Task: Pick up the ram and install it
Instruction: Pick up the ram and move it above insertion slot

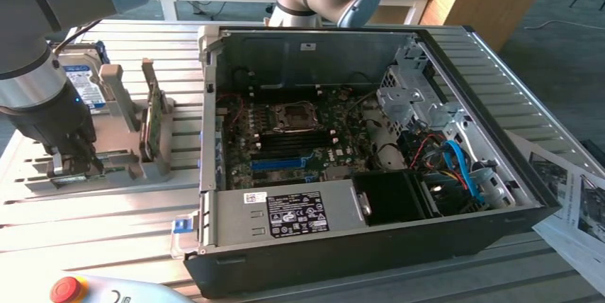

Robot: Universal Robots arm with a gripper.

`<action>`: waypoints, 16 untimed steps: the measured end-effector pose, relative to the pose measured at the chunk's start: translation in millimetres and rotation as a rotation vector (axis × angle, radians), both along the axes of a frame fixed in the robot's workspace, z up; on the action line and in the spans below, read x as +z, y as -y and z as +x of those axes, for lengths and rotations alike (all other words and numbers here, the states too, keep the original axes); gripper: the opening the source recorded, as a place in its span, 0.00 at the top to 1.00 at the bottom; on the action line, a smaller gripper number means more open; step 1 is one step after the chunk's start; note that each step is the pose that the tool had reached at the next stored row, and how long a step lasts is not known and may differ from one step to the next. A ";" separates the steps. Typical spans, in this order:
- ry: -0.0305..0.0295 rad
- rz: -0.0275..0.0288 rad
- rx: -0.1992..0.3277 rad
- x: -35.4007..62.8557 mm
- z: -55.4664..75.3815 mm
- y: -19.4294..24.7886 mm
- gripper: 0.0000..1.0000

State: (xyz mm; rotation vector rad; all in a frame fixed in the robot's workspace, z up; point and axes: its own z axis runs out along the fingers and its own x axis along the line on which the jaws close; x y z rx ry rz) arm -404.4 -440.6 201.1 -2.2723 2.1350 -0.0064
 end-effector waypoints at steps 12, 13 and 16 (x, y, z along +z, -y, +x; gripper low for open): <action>0.0000 -0.0001 0.000 0.0 0.0 0.0 0.88; 0.0002 0.0000 0.000 0.0 0.0 0.0 0.88; 0.0000 -0.0001 0.000 2.1 0.0 0.0 0.88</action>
